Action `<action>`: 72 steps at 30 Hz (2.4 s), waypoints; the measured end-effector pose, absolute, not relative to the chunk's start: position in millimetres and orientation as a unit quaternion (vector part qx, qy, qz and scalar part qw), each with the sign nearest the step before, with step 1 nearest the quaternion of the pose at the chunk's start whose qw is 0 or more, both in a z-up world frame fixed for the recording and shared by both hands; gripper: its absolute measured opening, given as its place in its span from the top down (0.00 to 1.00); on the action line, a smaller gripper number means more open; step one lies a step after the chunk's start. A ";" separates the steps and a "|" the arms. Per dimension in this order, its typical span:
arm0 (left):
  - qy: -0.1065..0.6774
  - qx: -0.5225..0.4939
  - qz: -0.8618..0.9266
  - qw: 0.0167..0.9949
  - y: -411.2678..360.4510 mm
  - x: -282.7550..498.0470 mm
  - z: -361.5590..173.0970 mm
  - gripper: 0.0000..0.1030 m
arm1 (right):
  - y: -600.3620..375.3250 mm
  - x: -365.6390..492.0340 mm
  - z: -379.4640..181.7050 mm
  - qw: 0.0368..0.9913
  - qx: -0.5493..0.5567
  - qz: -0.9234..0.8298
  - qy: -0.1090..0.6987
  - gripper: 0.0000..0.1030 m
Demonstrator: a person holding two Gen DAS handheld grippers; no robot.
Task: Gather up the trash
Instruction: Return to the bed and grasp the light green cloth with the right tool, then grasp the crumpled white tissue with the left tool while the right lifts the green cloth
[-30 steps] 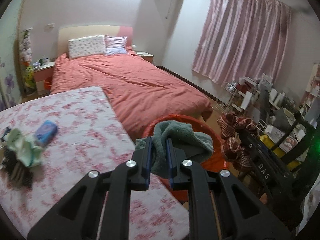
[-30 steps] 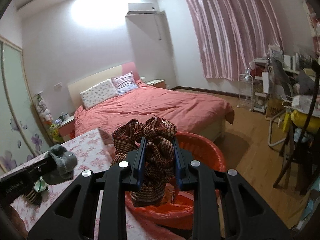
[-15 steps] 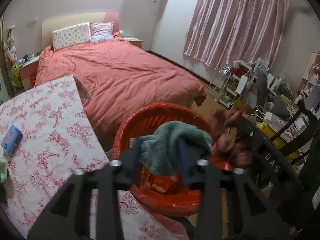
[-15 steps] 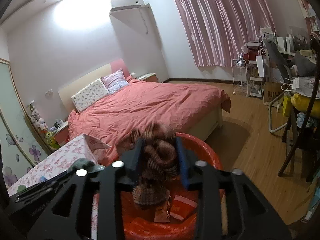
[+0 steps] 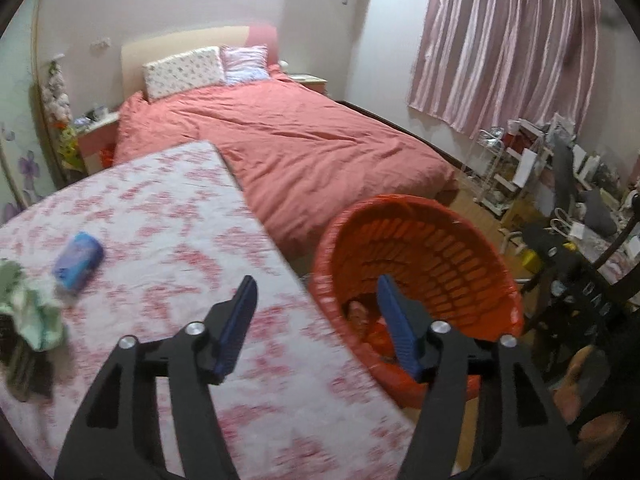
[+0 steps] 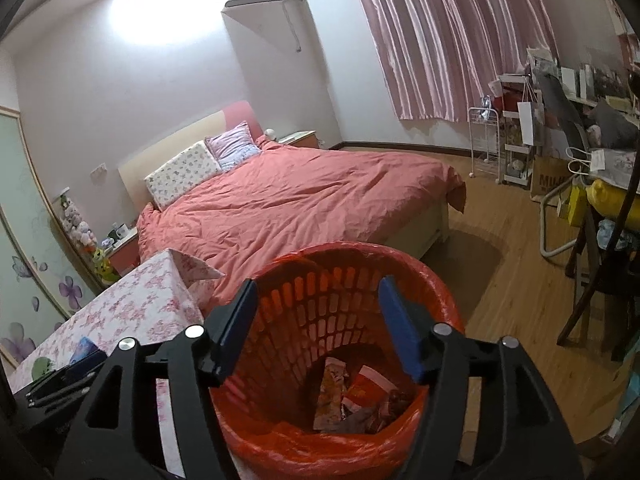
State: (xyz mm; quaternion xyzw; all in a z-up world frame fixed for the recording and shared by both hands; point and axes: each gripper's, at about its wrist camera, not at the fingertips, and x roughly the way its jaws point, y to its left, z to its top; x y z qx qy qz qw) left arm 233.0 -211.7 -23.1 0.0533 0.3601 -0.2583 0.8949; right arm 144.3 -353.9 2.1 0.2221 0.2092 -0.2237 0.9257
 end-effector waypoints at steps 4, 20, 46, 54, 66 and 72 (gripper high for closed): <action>0.345 0.061 -0.228 0.908 -180.1 227.0 -17.8 0.27 | -336.2 149.4 7.5 0.932 0.209 -0.207 0.212 0.32; 0.345 0.014 -0.091 0.934 -20.5 230.8 -13.9 0.16 | -237.9 180.0 14.4 0.949 0.141 -0.095 0.264 0.31; 0.373 -0.050 0.045 0.925 184.5 257.6 -46.9 0.17 | -67.0 301.3 -28.9 0.924 0.102 0.042 0.365 0.34; 0.382 -0.059 0.040 0.922 190.1 271.4 -57.2 0.20 | -58.0 302.8 -36.9 0.920 0.082 0.058 0.380 0.87; 0.389 -0.064 0.033 0.918 182.7 296.5 -61.9 0.20 | -123.9 272.0 -18.8 0.941 0.120 -0.034 0.315 0.92; 0.395 -0.060 0.032 0.916 176.6 306.8 -64.6 0.20 | -153.2 279.1 -36.9 0.920 0.143 -0.038 0.362 0.91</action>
